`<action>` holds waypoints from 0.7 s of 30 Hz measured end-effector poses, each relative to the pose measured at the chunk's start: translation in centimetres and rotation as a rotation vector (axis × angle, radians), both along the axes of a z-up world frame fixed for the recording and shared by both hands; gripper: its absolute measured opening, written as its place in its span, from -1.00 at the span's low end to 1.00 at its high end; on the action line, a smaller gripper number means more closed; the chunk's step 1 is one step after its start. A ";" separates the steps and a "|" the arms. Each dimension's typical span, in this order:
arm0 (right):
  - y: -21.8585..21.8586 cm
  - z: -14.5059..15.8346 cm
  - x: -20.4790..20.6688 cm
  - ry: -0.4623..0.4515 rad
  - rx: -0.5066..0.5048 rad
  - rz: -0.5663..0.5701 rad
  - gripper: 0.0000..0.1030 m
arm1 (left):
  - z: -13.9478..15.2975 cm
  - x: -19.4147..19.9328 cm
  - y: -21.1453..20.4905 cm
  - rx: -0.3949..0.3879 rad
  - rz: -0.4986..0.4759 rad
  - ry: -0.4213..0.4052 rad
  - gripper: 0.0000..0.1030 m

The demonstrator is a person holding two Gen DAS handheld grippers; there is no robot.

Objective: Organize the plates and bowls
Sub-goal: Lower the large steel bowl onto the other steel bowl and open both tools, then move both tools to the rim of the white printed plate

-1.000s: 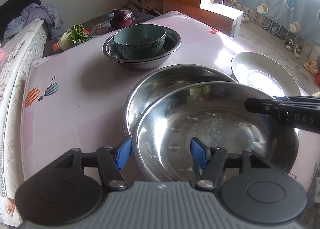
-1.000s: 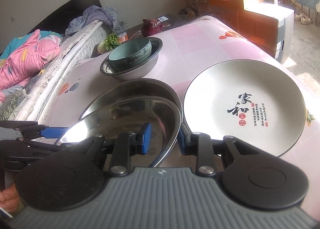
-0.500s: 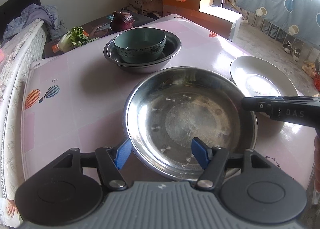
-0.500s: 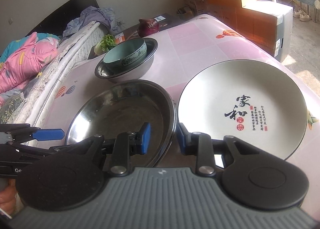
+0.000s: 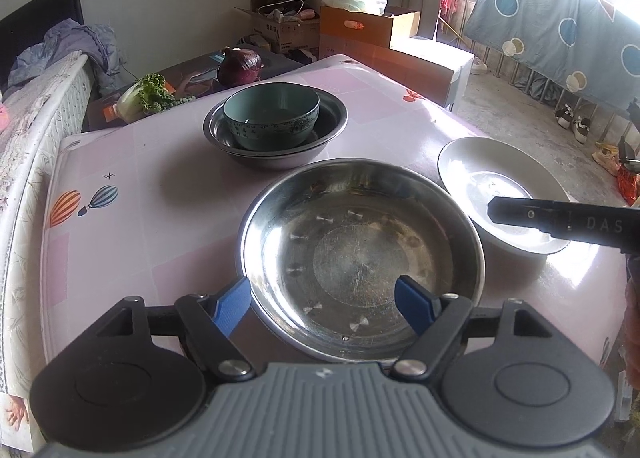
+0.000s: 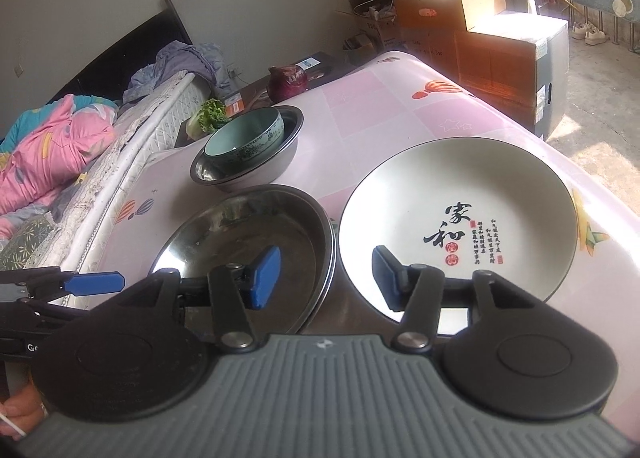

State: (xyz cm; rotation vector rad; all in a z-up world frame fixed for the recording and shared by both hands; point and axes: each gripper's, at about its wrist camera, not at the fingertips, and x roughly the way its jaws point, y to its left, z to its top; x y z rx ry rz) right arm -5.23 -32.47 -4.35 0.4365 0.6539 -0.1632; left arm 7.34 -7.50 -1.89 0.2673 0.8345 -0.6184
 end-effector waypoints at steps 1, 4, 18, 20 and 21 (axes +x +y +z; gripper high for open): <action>-0.1 0.1 -0.4 -0.006 0.000 -0.004 0.02 | 0.1 -0.1 -0.1 -0.004 -0.002 -0.003 0.57; -0.8 0.8 -1.8 -0.027 -0.009 -0.022 0.03 | 0.4 -0.7 -0.4 -0.031 -0.011 -0.009 0.57; -11.1 1.9 -10.7 -0.109 -0.024 -0.109 0.03 | 0.8 -5.9 -6.6 -0.204 -0.137 -0.033 0.57; -12.8 1.6 -10.8 -0.110 -0.014 -0.081 0.03 | 0.4 -6.6 -7.5 -0.220 -0.142 -0.032 0.56; -13.5 1.4 -10.7 -0.105 -0.006 -0.064 0.03 | 0.1 -7.1 -8.1 -0.229 -0.143 -0.028 0.55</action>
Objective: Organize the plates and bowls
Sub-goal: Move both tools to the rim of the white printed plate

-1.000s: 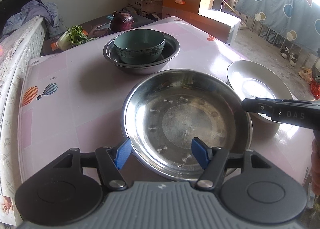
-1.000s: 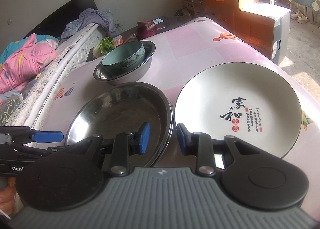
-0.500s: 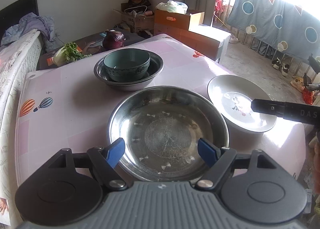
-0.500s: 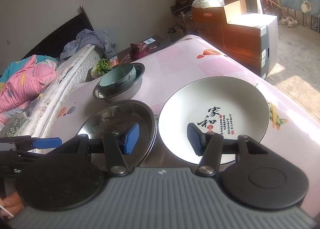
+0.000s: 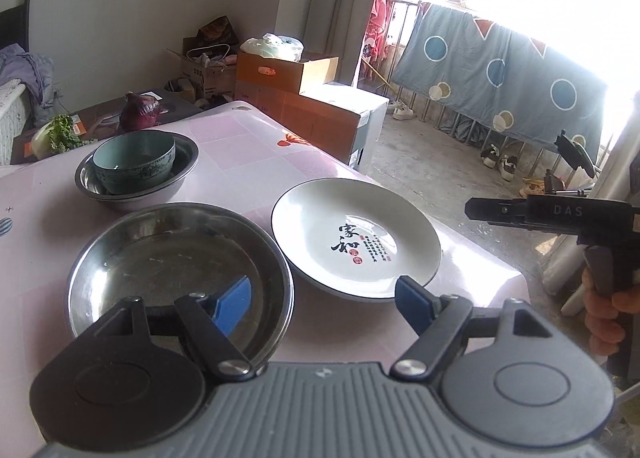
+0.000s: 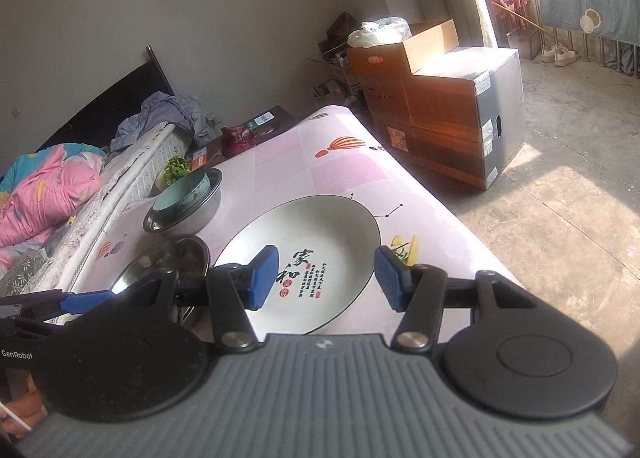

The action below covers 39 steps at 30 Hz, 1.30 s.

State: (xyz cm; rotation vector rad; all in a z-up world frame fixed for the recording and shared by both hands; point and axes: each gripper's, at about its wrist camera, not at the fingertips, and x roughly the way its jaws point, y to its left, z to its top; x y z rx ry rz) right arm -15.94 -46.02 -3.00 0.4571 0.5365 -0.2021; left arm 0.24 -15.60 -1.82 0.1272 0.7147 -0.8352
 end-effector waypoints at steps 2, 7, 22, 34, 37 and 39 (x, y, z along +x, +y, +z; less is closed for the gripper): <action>-1.5 -0.4 0.5 0.010 0.009 0.028 0.01 | -0.7 -0.6 -0.7 0.001 -0.008 0.009 0.54; -3.9 -1.2 2.4 0.035 0.007 0.066 0.01 | -2.5 -2.4 -1.6 0.058 -0.014 -0.021 0.39; -11.7 -4.9 10.9 0.030 0.216 0.166 0.03 | -5.8 -1.2 -4.0 0.065 -0.011 0.031 0.18; -13.6 -8.4 19.8 0.102 0.307 0.328 -0.04 | -6.5 -0.1 -5.0 0.026 -0.008 0.081 0.19; -13.3 -8.7 20.8 0.095 0.356 0.371 -0.04 | -6.4 0.2 -4.9 0.000 -0.007 0.096 0.20; -12.7 -8.8 20.9 0.097 0.385 0.409 -0.07 | -6.3 0.5 -4.9 -0.023 -0.004 0.120 0.23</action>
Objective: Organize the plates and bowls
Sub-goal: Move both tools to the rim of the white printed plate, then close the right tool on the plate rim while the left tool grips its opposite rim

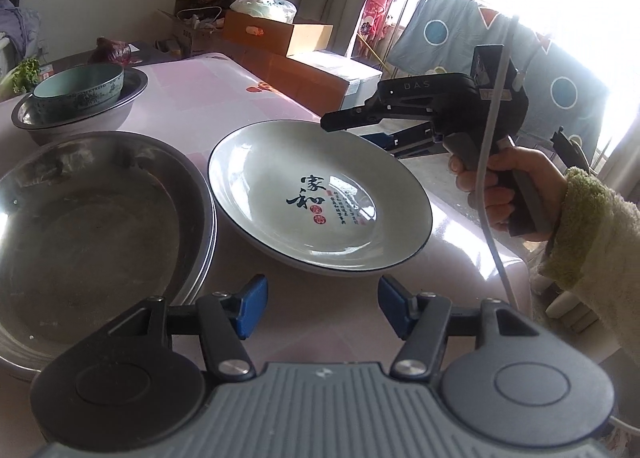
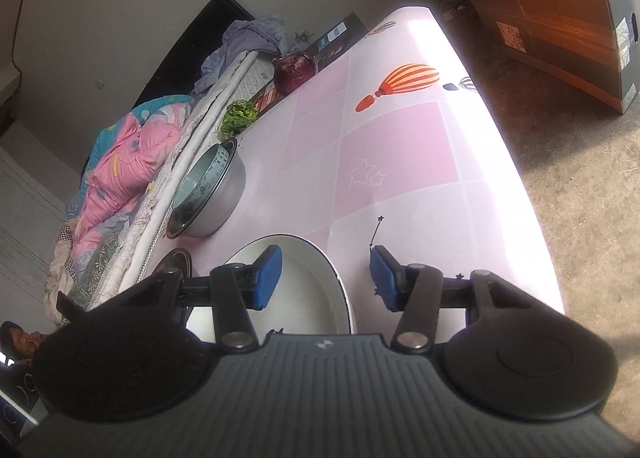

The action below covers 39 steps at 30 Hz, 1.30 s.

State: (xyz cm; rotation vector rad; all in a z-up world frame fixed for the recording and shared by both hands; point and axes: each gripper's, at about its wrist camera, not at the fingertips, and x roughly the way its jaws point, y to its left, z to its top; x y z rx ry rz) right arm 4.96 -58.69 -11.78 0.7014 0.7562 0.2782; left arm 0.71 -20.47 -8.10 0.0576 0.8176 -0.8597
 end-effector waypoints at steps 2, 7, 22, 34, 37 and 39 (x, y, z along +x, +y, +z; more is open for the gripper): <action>1.0 -0.1 -0.3 0.012 -0.015 0.032 -0.13 | 0.1 0.3 0.1 -0.019 0.005 0.022 0.26; 1.4 -0.4 -3.3 0.054 0.005 -0.009 -0.50 | 0.2 0.7 0.4 -0.037 0.021 0.057 0.26; 7.7 -0.2 -18.3 0.075 -0.025 -0.148 -0.60 | -0.4 -1.0 1.5 0.016 -0.002 0.103 0.29; 9.7 1.1 -21.1 0.073 -0.081 -0.214 -0.57 | 0.1 -1.2 2.4 0.044 -0.005 0.055 0.27; 9.0 1.4 -20.7 0.060 -0.098 -0.257 -0.57 | -0.1 -0.7 1.9 0.076 0.009 0.039 0.26; 8.6 1.4 -20.2 0.057 -0.106 -0.278 -0.57 | -0.1 -0.5 1.6 0.093 0.015 0.026 0.17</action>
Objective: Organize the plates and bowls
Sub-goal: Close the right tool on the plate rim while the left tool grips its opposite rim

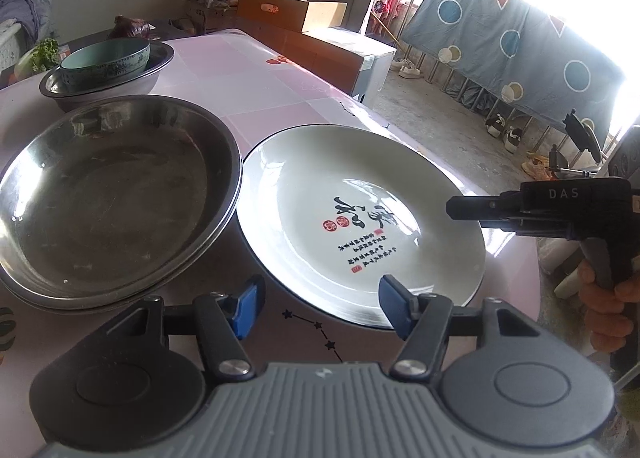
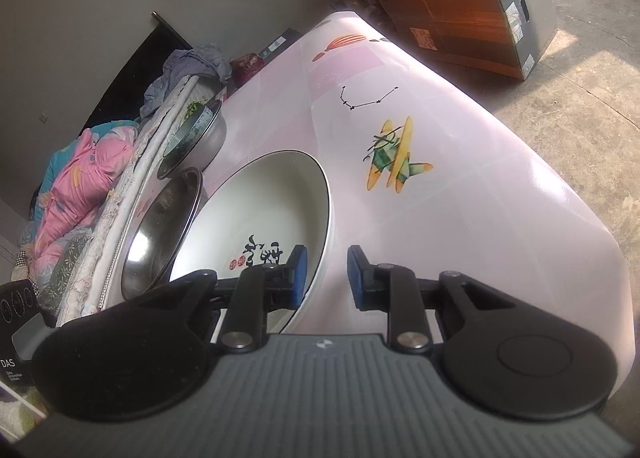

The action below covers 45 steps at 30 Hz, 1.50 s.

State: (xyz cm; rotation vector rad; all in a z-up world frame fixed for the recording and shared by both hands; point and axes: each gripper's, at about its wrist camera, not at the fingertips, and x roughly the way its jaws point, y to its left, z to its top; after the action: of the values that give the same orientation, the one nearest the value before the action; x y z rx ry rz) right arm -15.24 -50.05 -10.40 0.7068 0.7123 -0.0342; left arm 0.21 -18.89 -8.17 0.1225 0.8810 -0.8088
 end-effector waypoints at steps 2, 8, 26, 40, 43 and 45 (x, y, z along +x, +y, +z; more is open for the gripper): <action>-0.3 -0.1 0.7 -0.004 -0.015 -0.007 -0.57 | 0.0 0.1 -0.2 0.008 0.002 -0.007 0.08; 0.4 -0.6 3.0 0.008 -0.024 0.023 -0.67 | -0.1 -0.2 -0.3 0.043 0.010 -0.034 -0.13; 2.2 -0.2 -0.4 0.024 -0.080 0.026 -0.68 | 0.1 -2.0 0.7 0.037 -0.036 0.030 -0.11; 2.5 -0.4 -0.7 0.003 -0.125 0.031 -0.69 | 0.0 0.1 0.2 0.029 0.024 0.015 -0.02; 2.4 -0.4 -0.8 0.000 -0.122 0.029 -0.69 | -0.1 0.3 -0.1 0.029 0.026 0.015 -0.03; 2.4 -0.5 -0.8 0.000 -0.123 0.029 -0.69 | 0.0 0.2 -0.2 0.032 0.031 0.011 -0.02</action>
State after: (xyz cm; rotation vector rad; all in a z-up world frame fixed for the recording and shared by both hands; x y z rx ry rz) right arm -16.03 -47.61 -10.86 0.5785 0.7141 -0.0517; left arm 0.40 -19.14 -8.20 0.1321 0.9047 -0.7673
